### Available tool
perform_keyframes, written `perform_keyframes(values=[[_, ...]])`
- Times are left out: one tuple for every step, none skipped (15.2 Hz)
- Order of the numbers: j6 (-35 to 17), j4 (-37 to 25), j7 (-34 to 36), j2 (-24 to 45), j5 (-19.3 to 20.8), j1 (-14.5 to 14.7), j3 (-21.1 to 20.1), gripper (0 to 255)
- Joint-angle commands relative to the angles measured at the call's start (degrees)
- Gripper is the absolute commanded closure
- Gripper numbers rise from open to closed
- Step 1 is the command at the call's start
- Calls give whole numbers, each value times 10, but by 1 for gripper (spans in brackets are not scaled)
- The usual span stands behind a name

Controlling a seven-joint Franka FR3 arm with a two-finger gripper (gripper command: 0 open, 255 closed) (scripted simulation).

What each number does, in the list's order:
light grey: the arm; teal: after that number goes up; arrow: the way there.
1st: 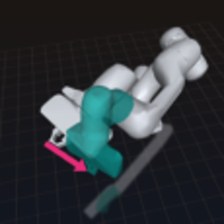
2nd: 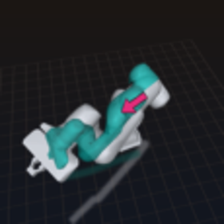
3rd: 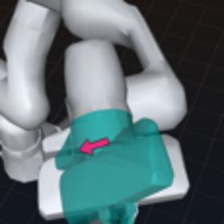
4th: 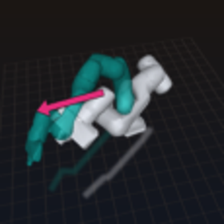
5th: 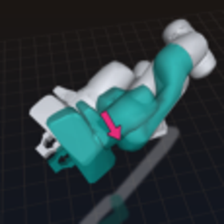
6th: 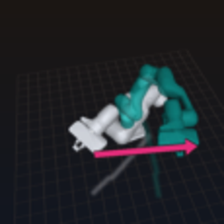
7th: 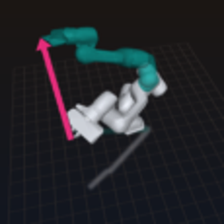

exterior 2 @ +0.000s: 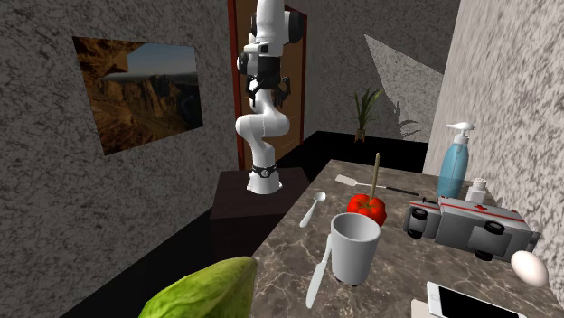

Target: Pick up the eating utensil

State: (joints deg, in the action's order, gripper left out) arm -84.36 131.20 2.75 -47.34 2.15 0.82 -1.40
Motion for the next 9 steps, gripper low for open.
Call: perform_keyframes(values=[[0,0,0,0,0,0,0,0],[-16,8,15,11,-8,-2,-4,0],[-32,15,29,22,-17,-4,-9,0],[-48,21,43,34,-25,-5,-13,0],[-64,27,57,46,-33,-7,-18,0],[-81,32,70,60,-41,-8,-22,0],[-98,36,83,74,-48,-9,-26,0],[-114,39,96,89,-56,-11,-30,0],[-131,42,109,104,-63,-12,-34,0]])
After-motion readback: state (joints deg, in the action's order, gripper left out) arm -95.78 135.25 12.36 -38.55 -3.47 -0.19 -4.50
